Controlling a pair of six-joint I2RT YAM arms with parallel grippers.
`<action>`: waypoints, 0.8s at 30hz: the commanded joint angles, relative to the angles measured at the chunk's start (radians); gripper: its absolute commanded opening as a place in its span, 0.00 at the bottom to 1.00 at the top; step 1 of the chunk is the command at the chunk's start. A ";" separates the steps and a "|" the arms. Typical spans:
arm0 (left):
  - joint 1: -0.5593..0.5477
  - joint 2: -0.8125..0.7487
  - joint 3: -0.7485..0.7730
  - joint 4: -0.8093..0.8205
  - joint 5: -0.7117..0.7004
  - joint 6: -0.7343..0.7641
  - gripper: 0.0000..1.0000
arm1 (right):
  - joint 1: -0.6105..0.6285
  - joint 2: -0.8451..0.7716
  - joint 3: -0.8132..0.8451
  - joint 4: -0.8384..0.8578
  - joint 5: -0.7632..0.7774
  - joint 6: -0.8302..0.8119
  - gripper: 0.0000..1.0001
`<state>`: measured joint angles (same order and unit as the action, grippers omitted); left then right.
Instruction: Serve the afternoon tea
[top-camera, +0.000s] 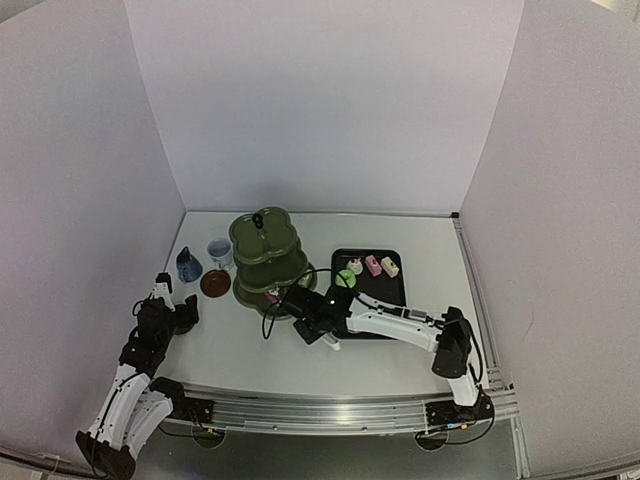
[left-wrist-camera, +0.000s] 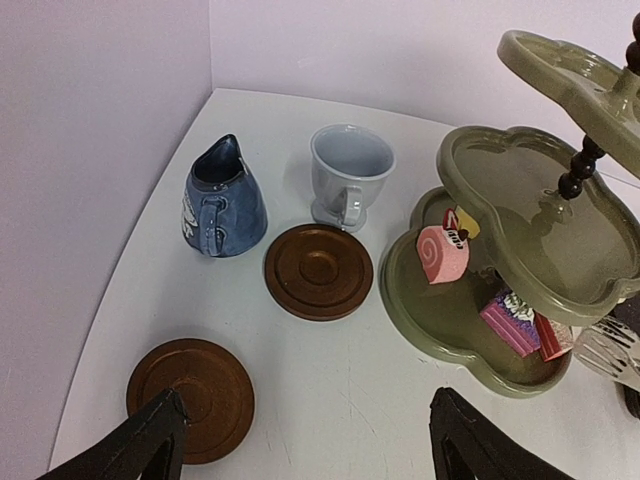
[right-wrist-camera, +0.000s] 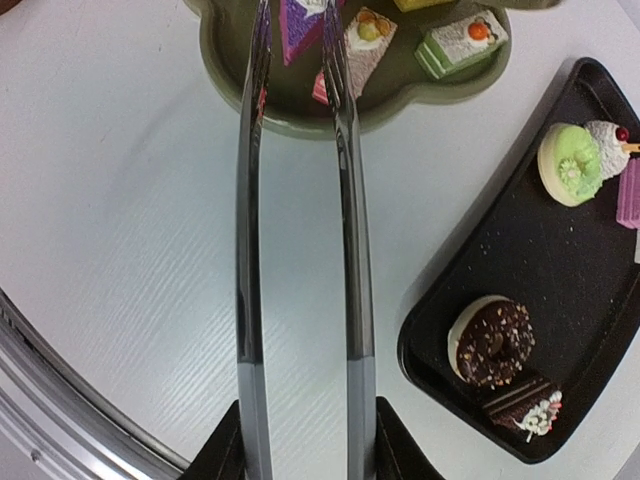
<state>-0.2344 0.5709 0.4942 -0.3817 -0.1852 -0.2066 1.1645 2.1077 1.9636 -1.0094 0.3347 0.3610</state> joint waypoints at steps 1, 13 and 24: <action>0.006 0.008 0.004 0.050 0.013 0.016 0.84 | 0.000 -0.179 -0.066 -0.028 0.006 0.069 0.32; 0.008 0.025 0.003 0.074 0.074 0.041 0.94 | -0.126 -0.290 -0.189 -0.201 0.084 0.225 0.32; 0.012 0.045 0.005 0.088 0.120 0.054 0.99 | -0.237 -0.433 -0.381 -0.236 0.115 0.256 0.34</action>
<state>-0.2286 0.6062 0.4942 -0.3384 -0.1000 -0.1721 0.9554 1.7677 1.6209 -1.2237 0.4088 0.5905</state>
